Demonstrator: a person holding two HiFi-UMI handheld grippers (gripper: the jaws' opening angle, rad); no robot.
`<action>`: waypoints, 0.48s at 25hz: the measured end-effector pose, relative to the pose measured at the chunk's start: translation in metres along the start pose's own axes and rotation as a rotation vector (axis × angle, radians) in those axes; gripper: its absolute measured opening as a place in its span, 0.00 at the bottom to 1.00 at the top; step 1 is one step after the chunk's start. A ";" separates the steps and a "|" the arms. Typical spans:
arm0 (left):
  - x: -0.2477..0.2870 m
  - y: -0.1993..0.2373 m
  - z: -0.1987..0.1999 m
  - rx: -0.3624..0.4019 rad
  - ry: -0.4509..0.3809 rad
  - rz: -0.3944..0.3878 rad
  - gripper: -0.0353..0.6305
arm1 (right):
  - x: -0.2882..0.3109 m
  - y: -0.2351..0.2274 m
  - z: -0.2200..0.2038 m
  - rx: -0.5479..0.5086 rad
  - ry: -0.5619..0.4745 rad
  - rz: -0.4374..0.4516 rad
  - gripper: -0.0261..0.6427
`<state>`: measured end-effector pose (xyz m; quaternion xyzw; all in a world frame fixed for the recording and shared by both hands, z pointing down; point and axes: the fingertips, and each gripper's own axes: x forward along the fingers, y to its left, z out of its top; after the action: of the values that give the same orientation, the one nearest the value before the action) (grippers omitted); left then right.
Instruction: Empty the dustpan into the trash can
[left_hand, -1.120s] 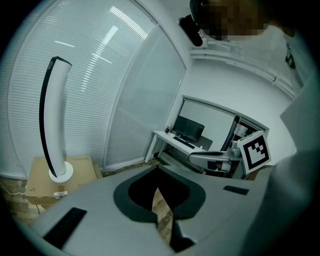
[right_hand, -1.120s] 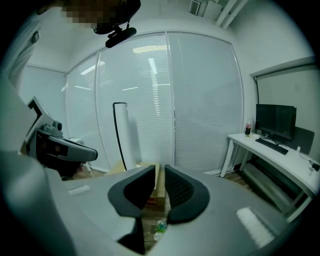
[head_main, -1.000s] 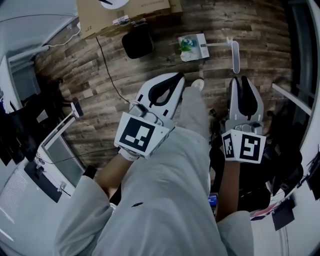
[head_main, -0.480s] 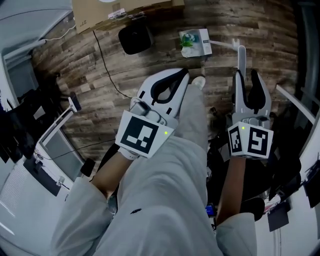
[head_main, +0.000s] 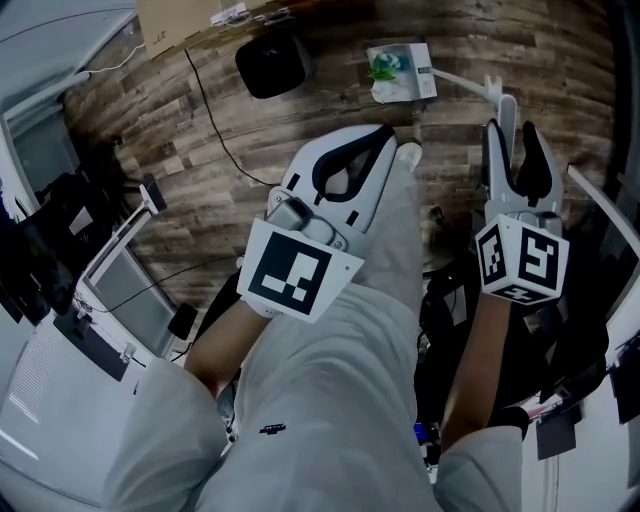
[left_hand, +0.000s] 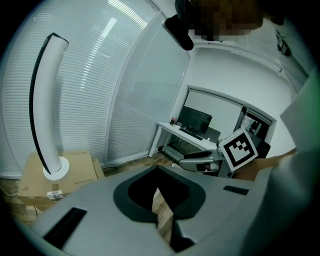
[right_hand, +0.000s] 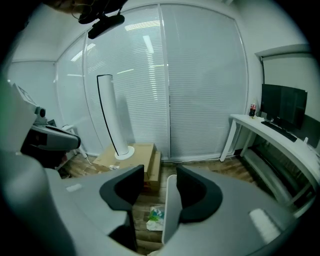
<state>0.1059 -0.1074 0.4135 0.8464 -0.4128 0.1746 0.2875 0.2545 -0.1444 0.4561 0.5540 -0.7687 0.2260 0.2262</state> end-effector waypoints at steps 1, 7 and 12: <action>0.002 0.000 -0.004 -0.004 0.012 0.001 0.06 | 0.003 -0.002 -0.005 0.005 0.009 -0.001 0.36; 0.017 0.007 -0.013 -0.005 0.010 -0.003 0.06 | 0.029 -0.016 -0.021 0.018 0.049 -0.034 0.36; 0.023 0.007 -0.020 -0.007 0.030 -0.009 0.06 | 0.045 -0.024 -0.035 0.016 0.113 -0.047 0.36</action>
<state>0.1126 -0.1123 0.4438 0.8446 -0.4053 0.1845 0.2974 0.2681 -0.1636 0.5134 0.5599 -0.7396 0.2578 0.2702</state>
